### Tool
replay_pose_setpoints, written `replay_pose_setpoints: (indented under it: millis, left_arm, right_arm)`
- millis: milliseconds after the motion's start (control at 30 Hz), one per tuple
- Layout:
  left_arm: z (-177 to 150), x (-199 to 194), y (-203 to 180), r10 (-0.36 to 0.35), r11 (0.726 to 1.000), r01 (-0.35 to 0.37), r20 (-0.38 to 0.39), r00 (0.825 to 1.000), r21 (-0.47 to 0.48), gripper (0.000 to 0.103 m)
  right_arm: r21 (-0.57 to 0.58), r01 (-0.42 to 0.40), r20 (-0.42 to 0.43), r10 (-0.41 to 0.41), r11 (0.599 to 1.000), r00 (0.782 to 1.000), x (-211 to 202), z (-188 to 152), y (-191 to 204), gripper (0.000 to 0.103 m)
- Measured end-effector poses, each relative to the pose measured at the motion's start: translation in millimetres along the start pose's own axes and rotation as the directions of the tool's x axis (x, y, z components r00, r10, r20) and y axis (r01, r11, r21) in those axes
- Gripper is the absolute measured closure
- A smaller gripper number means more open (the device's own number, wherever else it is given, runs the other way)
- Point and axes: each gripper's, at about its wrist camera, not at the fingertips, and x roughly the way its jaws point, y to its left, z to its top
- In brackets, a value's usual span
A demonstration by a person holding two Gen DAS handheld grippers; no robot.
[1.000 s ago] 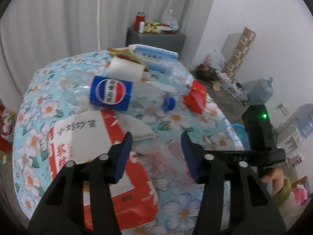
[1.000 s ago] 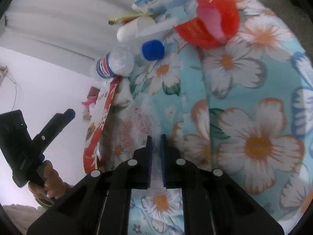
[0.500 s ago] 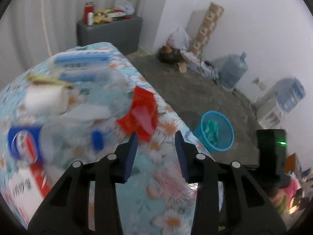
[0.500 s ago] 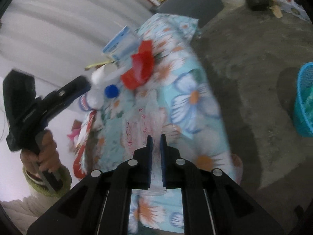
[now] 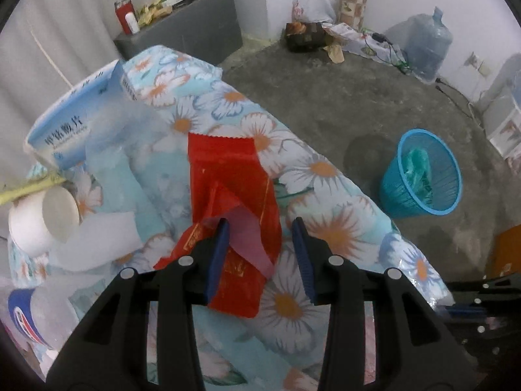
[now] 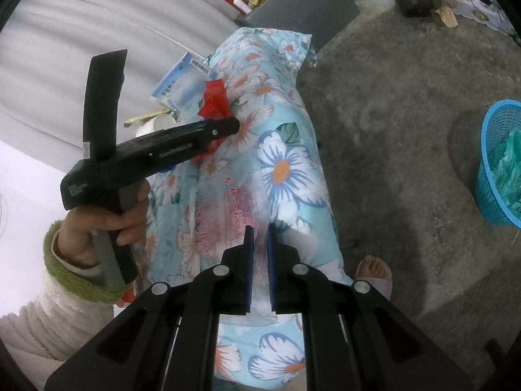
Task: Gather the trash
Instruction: 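Grasp the clear plastic bag with the right tool while the left grasps the red wrapper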
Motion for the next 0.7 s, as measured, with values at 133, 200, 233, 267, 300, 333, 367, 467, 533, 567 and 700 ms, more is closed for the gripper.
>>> replay_pose_setpoints:
  millis: [133,200,233,267,300,333,367,467,533,567,700]
  left_arm:
    - [0.9,-0.5,4.6,-0.017,0.999,0.018,0.011,1.000,-0.028,0.085]
    - [-0.5,-2.6,4.7,-0.034,0.999,0.035,0.014,0.999,-0.036,0.092]
    - [-1.3,-4.0,5.5,-0.044,0.998,0.044,0.015,0.999,-0.039,0.097]
    - [-1.6,-5.3,5.7,-0.049,0.998,0.049,0.020,0.999,-0.039,0.099]
    - [-3.2,-9.6,5.8,-0.054,0.998,0.055,0.031,0.998,-0.036,0.100]
    - [-2.3,-11.5,6.2,-0.060,0.998,0.061,0.037,0.998,-0.033,0.102]
    - [-2.9,-14.4,5.7,-0.069,0.997,0.071,0.043,0.997,-0.033,0.103]
    - [-7.8,-28.7,6.9,-0.102,0.994,0.104,0.069,0.992,-0.028,0.103]
    - [-11.7,-39.6,7.9,-0.125,0.991,0.129,0.086,0.988,-0.032,0.103]
    - [-14.1,-46.6,8.4,-0.140,0.989,0.144,0.096,0.985,-0.036,0.103]
    - [-20.8,-72.0,10.1,-0.181,0.981,0.189,0.136,0.974,-0.049,0.103]
  right_arm:
    - [-0.003,-0.003,-0.002,0.003,1.000,1.000,-0.8,-0.6,-1.8,0.095]
    - [-0.006,-0.002,-0.002,0.002,1.000,1.000,-1.4,-1.2,-1.5,0.095]
    - [-0.007,0.000,-0.001,0.000,1.000,1.000,-1.7,-1.4,-1.3,0.095]
    - [-0.009,0.002,0.000,-0.002,1.000,1.000,-2.1,-1.5,-1.0,0.095]
    - [-0.009,0.002,0.001,-0.002,1.000,1.000,-2.4,-1.6,-0.1,0.095]
    - [-0.009,0.001,0.003,-0.001,1.000,1.000,-3.0,-1.5,0.9,0.095]
    - [-0.009,0.001,0.006,-0.001,1.000,1.000,-4.1,-1.8,1.7,0.095]
    - [-0.014,0.008,0.014,-0.008,1.000,1.000,-6.8,-2.2,5.7,0.095]
    - [-0.021,0.011,0.020,-0.011,1.000,1.000,-9.8,-2.4,9.9,0.095]
    - [-0.025,0.012,0.024,-0.011,1.000,1.000,-11.9,-2.3,11.5,0.095]
    - [-0.042,0.025,0.062,-0.022,0.999,0.998,-26.0,-2.2,18.8,0.095]
